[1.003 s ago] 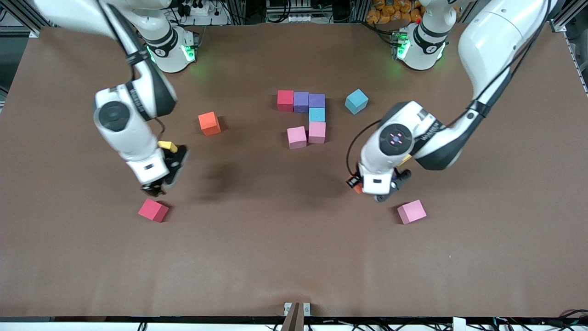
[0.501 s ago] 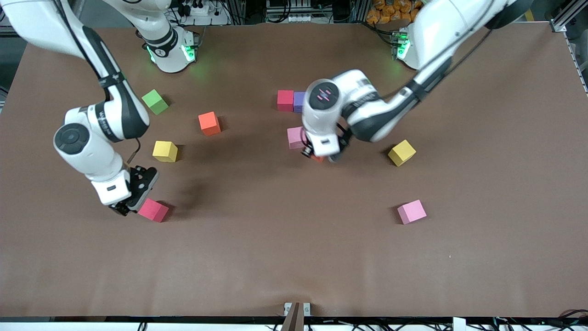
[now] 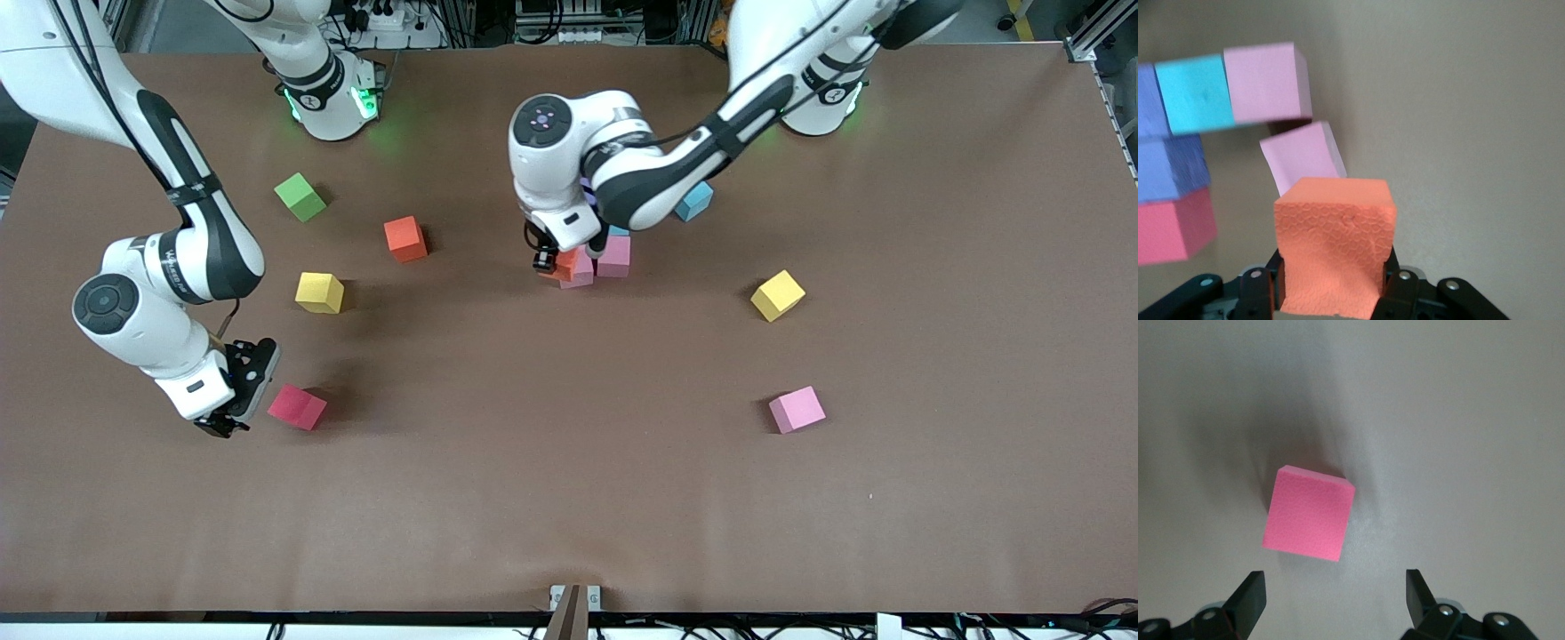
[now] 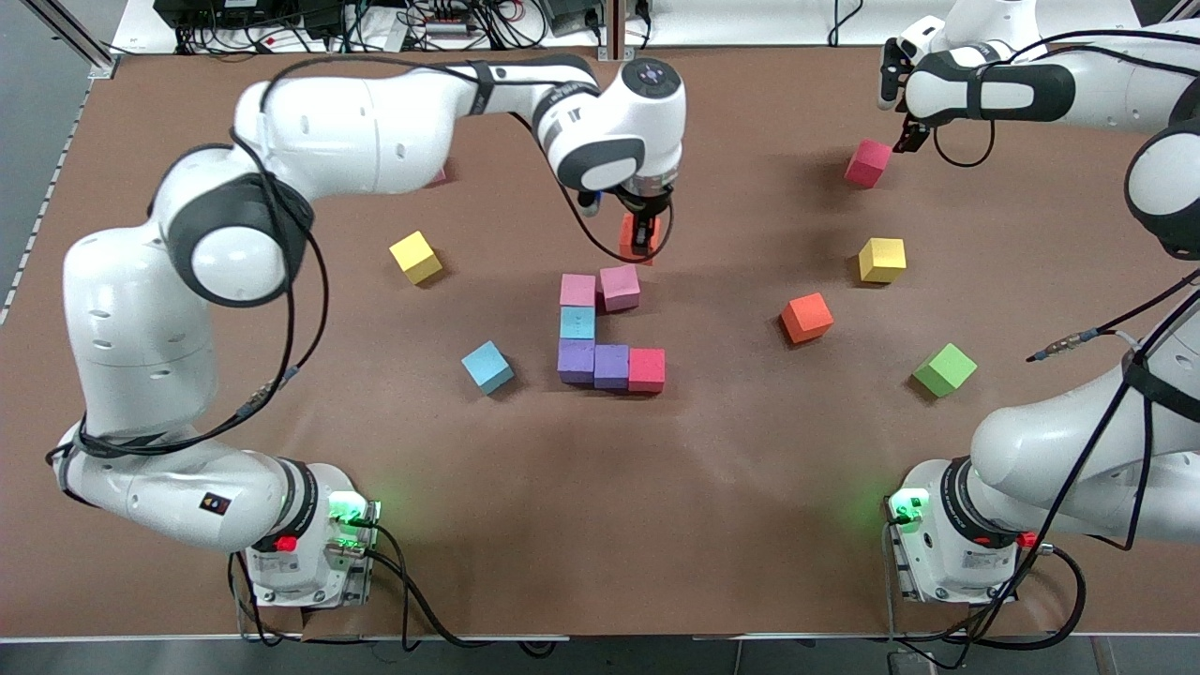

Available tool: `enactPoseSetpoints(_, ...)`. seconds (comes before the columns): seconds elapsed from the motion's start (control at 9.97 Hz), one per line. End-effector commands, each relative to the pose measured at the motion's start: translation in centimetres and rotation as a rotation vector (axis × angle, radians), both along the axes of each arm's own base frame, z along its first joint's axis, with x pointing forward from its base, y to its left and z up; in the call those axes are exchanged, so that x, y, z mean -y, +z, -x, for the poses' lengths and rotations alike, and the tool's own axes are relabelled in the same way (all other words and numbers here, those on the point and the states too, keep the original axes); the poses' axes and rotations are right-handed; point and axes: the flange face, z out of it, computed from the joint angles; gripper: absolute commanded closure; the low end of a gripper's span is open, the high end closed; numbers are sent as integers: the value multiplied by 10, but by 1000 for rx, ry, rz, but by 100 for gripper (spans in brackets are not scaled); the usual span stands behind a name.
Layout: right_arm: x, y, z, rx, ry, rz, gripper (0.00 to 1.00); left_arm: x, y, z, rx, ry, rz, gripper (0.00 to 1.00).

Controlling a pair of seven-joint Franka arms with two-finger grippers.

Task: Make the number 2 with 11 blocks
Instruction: 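Carry the orange cube to the row while the right gripper reaches magenta, then place the orange cube by the pink cube while the right gripper grasps magenta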

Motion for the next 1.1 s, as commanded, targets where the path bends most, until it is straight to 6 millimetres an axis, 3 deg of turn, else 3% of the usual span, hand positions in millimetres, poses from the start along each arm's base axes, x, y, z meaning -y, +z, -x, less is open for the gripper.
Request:
enactPoseSetpoints(0.0, -3, -12, -7, 1, 30, -5, 7, 31, -16, -7, 22, 155, 42, 72)
enactPoseSetpoints(0.3, -1, -34, -5, -23, -124, -49, 9, 45, -37, 0, 26, 217, 72, 71)
enactPoseSetpoints(0.6, -10, -56, -3, -29, -136, -69, 9, 45, -51, 6, 6, 202, 56, 69)
enactPoseSetpoints(1.0, -18, -71, -1, -46, -170, -78, 9, 43, -65, 17, -72, 159, 47, 67)
